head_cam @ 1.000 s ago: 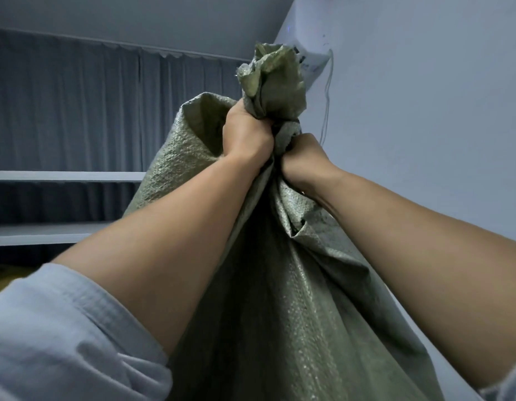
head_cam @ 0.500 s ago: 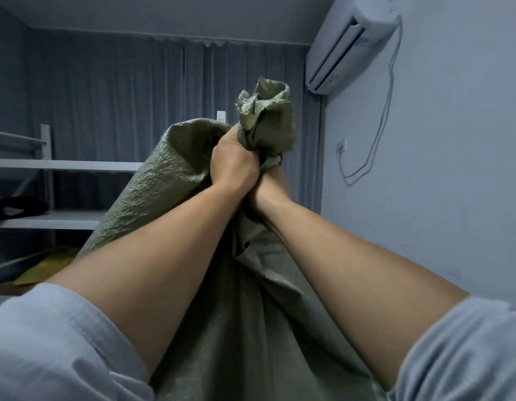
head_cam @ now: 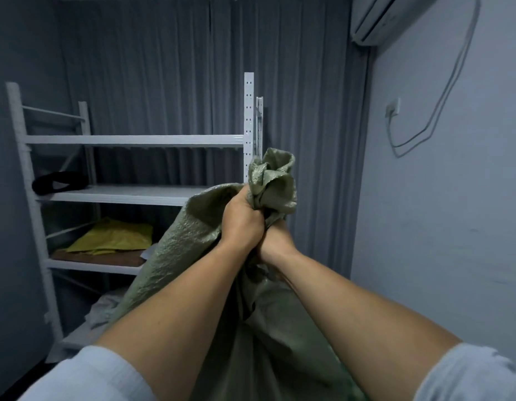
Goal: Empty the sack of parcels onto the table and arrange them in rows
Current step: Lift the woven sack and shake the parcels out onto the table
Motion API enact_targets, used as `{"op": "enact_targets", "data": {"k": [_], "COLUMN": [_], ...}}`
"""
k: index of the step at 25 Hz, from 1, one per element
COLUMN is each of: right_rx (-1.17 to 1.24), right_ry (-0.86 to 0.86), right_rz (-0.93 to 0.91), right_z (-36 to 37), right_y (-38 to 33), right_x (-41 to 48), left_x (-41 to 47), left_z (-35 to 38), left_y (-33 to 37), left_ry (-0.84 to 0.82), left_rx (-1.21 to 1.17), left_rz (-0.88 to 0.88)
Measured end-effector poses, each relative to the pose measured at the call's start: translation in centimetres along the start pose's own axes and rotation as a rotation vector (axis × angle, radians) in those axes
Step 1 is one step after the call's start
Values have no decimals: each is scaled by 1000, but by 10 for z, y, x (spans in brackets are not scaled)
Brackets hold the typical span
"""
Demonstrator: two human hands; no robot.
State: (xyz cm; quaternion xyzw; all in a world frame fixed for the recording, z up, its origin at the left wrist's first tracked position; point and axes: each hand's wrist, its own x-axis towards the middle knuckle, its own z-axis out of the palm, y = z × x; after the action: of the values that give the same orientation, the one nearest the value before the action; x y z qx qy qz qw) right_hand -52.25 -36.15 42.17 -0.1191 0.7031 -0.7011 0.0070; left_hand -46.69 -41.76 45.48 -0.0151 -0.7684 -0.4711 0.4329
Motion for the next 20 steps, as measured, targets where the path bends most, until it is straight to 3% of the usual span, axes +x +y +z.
{"op": "enact_targets", "data": {"k": [2,7,13,16,20], "right_rx": [-30,-651,-657,-593,-573], "right_ry": [17,-63,-115,39,437], "right_rz": [50,-85,180,202,-92], "right_z": [-6,-31,-72,-92,-103], "right_y": [12,22,16,8,-4], "right_x": [7,-14,-49,-49,-50], "left_x": [-1,-9,-28,-32,-40], "left_z": [13,18,24,27,41], "left_y": [-11,-38,-42,-43,-50], "left_ry": [-40,-157,-323,-396,-502], "left_rx": [6,37,118,194,238], "left_rz": [-10,-92,-150,-230,-297]}}
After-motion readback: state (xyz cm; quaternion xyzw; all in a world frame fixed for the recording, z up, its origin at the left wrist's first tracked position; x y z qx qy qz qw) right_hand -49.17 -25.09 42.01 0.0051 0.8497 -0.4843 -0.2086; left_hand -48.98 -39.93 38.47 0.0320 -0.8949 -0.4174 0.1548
